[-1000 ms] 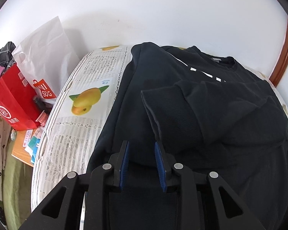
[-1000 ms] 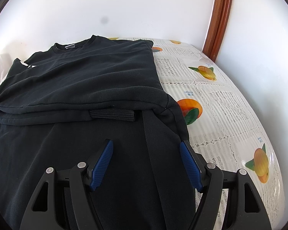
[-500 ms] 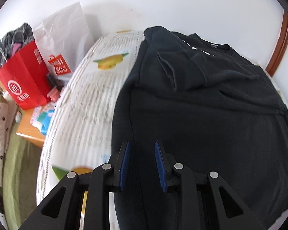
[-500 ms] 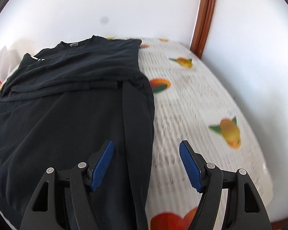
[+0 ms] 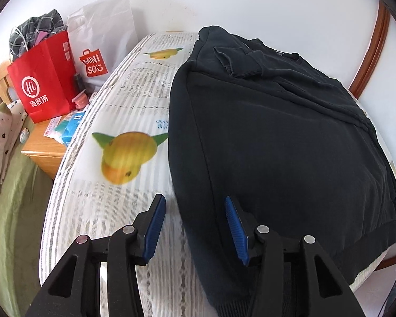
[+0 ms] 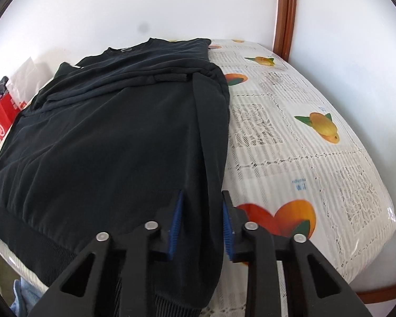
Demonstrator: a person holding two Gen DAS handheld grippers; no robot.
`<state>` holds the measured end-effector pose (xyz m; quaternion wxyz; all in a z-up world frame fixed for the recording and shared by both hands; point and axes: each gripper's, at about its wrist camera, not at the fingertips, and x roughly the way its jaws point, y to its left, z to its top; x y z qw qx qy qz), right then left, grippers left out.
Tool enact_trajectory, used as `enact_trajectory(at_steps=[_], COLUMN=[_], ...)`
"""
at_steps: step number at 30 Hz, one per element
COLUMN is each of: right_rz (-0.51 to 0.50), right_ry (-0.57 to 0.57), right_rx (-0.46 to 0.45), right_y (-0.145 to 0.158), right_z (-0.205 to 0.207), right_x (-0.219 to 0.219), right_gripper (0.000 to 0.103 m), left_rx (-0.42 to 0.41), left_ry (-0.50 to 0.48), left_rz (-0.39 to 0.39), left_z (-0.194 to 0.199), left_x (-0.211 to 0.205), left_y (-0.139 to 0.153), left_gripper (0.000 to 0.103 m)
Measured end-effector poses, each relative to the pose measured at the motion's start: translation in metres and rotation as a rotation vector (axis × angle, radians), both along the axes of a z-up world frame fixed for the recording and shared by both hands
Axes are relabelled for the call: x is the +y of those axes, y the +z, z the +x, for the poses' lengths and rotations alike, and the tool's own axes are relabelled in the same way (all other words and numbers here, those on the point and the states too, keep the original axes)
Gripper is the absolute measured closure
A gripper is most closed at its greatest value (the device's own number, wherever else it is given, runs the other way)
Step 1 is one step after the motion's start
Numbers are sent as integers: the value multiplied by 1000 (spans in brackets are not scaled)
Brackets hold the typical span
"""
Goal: Fold small clothes
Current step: 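Grasp the side edge of the sweatshirt with the right gripper, then lift the side edge with both grippers, fold it toward the middle, release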
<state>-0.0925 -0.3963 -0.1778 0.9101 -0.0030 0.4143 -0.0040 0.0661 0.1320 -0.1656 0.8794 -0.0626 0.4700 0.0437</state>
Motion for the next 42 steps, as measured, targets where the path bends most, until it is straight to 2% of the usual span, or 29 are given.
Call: enact_trajectory(at_steps=[5,6,7,9,14,24,28,33,37,38,39,40,42], right_rz=[38,48,55,63,81,88,84,130,81,76,81,92,112], right_ry=[-25,-31,-37,-43,-39,-36,-41,-17,35,34,32,37,39], right_rx=[-13,-17,-23,-34,-40,-9,-19,-32,-49,-52,-51,-49,-51], right_y=[-1,-1,-2,-2,-2,1,0,-1,-3,-4,-3,-3,-2], right_z=[-2,-1,-1,1,10,33,33,22,11,10,10,9,5], right_x=[-2,-3,-3,-2,-3,-2,-1,-4,10,11,11,11,9], right_gripper=[76,76,75,74,74,73,73,72,72,73,82,94,94], left_rx=[-36,-45,-51,-53,-47,-37,-19,-13,-5,-2,4,5,-3], left_ry=[-4,-6,-8,-4,-2,1,-27,-49,-62,-61,-59,-51,-30], left_rz=[-52,-72,-89,-95,-123,-104,-77,-101,-69,-59,-46,-40,-22], left_z=[-15,-17,-17,-17,-6,13,9,-12,-25,-27,-29,-30,-34], left_x=[0,1,2,4,7,4,-3,-8,-17,-18,-20,-21,-21], left_y=[0,-1,-1,-3,-2,-2,-1,-2,-2,-1,-2,-1,2], left_gripper=[59,64,73,77,77,77,77,78,79,82,90,92,94])
